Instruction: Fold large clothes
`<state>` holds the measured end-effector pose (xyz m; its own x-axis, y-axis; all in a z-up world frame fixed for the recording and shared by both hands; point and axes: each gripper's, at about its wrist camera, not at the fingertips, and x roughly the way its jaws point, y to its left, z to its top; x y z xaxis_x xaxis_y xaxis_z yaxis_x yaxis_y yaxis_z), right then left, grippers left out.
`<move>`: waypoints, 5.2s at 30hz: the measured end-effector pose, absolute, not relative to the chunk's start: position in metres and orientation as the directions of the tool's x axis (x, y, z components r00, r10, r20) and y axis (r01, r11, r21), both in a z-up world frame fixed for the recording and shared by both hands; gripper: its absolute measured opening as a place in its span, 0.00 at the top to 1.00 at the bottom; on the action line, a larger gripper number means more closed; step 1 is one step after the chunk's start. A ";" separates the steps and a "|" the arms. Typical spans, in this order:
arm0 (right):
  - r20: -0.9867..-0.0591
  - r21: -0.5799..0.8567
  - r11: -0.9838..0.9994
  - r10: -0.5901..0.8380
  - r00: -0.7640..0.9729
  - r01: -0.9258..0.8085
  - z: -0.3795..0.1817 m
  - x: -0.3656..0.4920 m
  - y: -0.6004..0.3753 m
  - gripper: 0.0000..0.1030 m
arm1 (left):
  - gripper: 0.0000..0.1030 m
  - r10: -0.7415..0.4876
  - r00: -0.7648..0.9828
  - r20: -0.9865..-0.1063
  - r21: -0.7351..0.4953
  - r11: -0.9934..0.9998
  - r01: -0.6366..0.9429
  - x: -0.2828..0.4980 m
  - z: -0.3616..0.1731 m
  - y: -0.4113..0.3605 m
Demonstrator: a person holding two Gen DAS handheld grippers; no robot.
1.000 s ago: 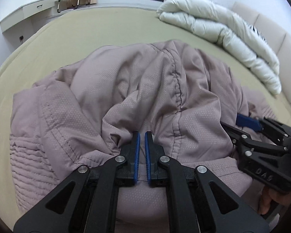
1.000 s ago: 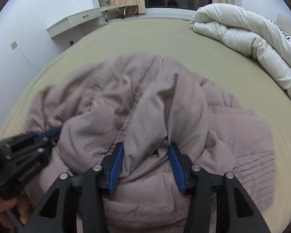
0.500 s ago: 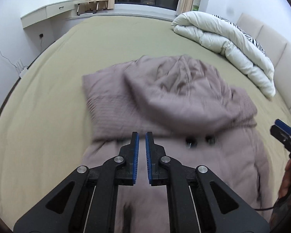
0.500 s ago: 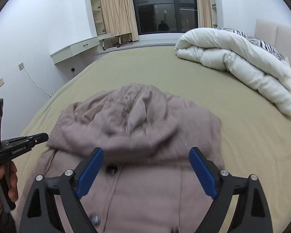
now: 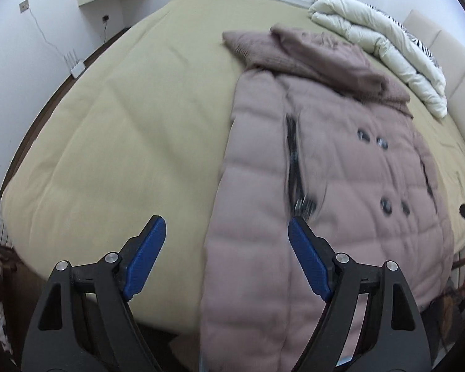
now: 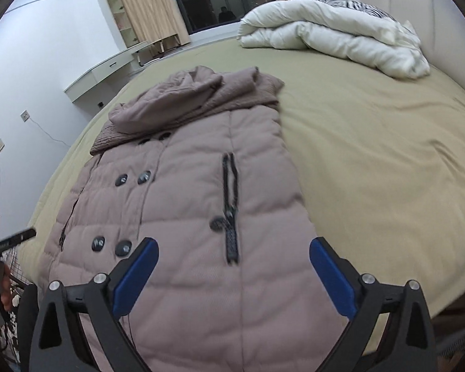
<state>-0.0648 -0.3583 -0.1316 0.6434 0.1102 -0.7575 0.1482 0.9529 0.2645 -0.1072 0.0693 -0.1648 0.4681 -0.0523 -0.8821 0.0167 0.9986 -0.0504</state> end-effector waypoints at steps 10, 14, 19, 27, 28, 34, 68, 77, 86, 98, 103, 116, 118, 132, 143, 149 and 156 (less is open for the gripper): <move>-0.807 0.235 0.944 0.057 0.588 0.231 -0.152 -0.124 -0.385 0.03 | 0.22 -0.031 0.351 -0.936 -0.019 0.999 0.038 -0.200 -0.204 0.091; -0.820 0.284 0.925 0.099 0.563 0.251 -0.163 -0.134 -0.399 0.03 | 0.22 -0.055 0.347 -0.936 -0.035 0.997 0.063 -0.209 -0.204 0.089; -0.825 0.328 0.905 0.135 0.549 0.270 -0.173 -0.146 -0.412 0.03 | 0.21 -0.036 0.321 -0.946 -0.010 0.997 0.082 -0.205 -0.210 0.088; -0.830 0.408 0.872 0.232 0.507 0.269 -0.194 -0.158 -0.420 0.07 | 0.21 -0.017 0.307 -0.952 0.011 0.996 0.089 -0.216 -0.211 0.092; -0.829 0.423 0.867 0.252 0.500 0.265 -0.196 -0.158 -0.420 0.08 | 0.21 -0.016 0.305 -0.952 0.012 0.996 0.089 -0.218 -0.211 0.093; -0.818 0.484 0.843 0.342 0.463 0.233 -0.209 -0.157 -0.415 0.17 | 0.21 -0.036 0.292 -0.956 -0.018 0.998 0.064 -0.218 -0.212 0.096; -0.874 0.341 0.934 0.273 0.402 0.109 -0.192 -0.147 -0.378 0.86 | 0.86 -0.247 0.251 -0.936 -0.251 0.968 0.017 -0.211 -0.220 0.108; -0.876 0.299 0.949 0.232 0.424 0.099 -0.181 -0.149 -0.373 0.88 | 0.91 -0.237 0.270 -0.933 -0.237 0.971 0.035 -0.219 -0.208 0.109; -0.874 0.285 0.951 0.206 0.440 0.122 -0.176 -0.153 -0.369 0.88 | 0.90 -0.293 0.232 -0.928 -0.302 0.953 -0.004 -0.216 -0.219 0.120; -0.872 0.273 0.947 0.169 0.459 0.170 -0.163 -0.155 -0.365 0.89 | 0.98 -0.306 0.292 -0.906 -0.320 0.947 0.001 -0.220 -0.209 0.118; -0.824 0.340 0.926 0.207 0.527 0.167 -0.140 -0.152 -0.374 0.90 | 0.98 -0.339 0.336 -0.879 -0.368 0.929 -0.027 -0.216 -0.183 0.128; -0.617 0.493 0.869 0.318 0.719 0.039 -0.039 -0.045 -0.402 0.91 | 0.98 -0.402 0.567 -0.719 -0.467 0.883 0.034 -0.081 -0.044 0.130; -0.591 0.481 0.877 0.310 0.745 0.017 -0.023 -0.012 -0.403 0.91 | 0.98 -0.388 0.598 -0.701 -0.450 0.892 0.050 -0.048 -0.026 0.126; -0.601 0.367 0.926 0.160 0.783 0.092 -0.012 0.256 -0.428 0.91 | 0.98 -0.263 0.661 -0.703 -0.377 0.926 -0.033 0.246 -0.015 0.105; -0.730 0.499 0.811 0.203 0.653 0.305 -0.134 0.361 -0.477 0.57 | 0.92 -0.284 0.610 -0.740 -0.463 0.873 -0.156 0.367 -0.110 0.114; -0.648 0.558 0.763 0.155 0.746 0.326 -0.119 0.325 -0.490 0.11 | 0.91 -0.241 0.670 -0.702 -0.446 0.882 -0.151 0.341 -0.101 0.126; -0.738 0.255 0.966 0.225 0.636 -0.045 -0.085 0.323 -0.331 0.37 | 0.91 -0.221 0.642 -0.734 -0.259 0.965 0.036 0.320 -0.106 0.021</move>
